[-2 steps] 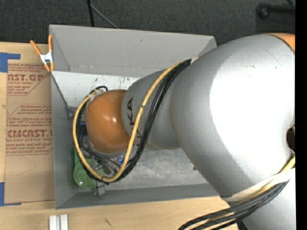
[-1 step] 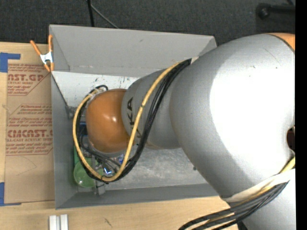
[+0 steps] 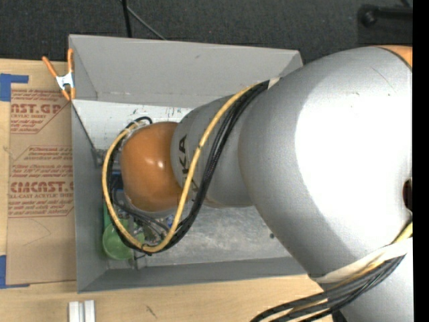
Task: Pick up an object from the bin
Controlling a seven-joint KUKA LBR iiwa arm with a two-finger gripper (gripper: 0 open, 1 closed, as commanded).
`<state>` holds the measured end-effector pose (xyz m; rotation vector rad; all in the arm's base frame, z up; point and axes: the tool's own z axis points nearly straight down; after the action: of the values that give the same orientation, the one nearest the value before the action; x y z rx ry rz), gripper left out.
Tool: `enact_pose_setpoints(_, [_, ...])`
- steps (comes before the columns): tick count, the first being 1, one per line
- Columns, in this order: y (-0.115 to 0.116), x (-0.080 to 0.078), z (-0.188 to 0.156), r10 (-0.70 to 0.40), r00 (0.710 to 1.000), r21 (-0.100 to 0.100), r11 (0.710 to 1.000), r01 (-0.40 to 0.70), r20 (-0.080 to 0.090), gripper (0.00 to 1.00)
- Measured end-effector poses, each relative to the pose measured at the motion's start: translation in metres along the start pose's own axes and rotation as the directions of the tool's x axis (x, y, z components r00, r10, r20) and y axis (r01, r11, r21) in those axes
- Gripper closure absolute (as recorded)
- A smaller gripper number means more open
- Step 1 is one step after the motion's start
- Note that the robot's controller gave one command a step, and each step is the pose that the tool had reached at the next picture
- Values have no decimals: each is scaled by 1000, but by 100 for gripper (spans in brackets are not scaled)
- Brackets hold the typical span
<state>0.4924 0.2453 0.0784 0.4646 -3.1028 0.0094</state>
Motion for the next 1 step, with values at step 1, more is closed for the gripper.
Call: enact_pose_setpoints(1, [1,-1,-63,-1,1000,-6,1000,1,13,100])
